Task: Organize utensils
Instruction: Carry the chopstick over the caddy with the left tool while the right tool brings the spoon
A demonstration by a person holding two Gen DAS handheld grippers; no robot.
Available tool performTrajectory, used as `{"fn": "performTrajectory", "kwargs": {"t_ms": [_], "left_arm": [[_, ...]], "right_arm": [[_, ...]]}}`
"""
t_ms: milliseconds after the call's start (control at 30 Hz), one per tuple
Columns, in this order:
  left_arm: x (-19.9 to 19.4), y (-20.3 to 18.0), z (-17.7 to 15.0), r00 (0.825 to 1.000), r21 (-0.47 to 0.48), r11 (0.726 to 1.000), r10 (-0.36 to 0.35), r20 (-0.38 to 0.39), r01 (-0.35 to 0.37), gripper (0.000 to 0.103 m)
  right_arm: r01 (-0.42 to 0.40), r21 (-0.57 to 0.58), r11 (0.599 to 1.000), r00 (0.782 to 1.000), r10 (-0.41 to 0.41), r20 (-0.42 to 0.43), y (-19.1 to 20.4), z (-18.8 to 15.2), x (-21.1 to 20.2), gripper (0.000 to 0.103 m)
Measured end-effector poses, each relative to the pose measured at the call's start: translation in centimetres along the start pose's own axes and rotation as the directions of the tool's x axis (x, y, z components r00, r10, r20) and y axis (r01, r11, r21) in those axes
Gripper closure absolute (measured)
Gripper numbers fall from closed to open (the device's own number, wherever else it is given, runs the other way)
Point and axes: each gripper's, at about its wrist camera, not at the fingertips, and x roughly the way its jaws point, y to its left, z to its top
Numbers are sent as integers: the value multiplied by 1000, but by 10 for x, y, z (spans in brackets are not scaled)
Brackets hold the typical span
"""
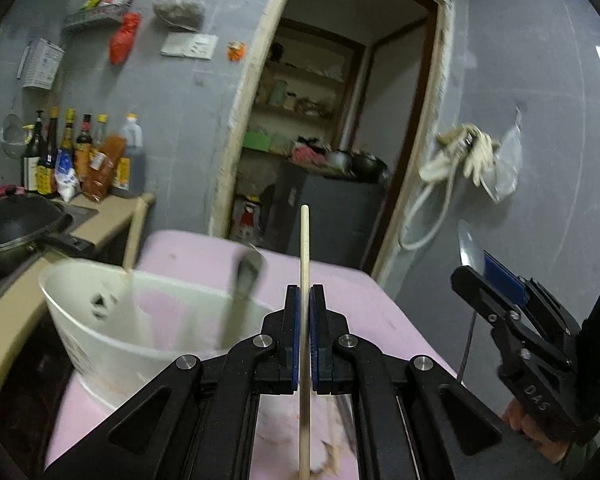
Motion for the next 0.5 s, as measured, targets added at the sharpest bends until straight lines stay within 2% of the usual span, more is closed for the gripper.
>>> {"fn": "performTrajectory", "kwargs": {"t_ms": [167, 333, 500], "left_arm": [[-10, 42, 37, 995, -41, 998, 53, 86, -50, 101], [-14, 90, 68, 981, -108, 990, 110, 160, -93, 101], [-7, 135, 85, 967, -184, 978, 139, 215, -99, 101]], "right_arm": [[-77, 54, 996, 994, 72, 87, 16, 31, 22, 68], [-152, 163, 975, 975, 120, 187, 28, 65, 54, 68], [-165, 250, 954, 963, 102, 249, 37, 81, 81, 68]]}}
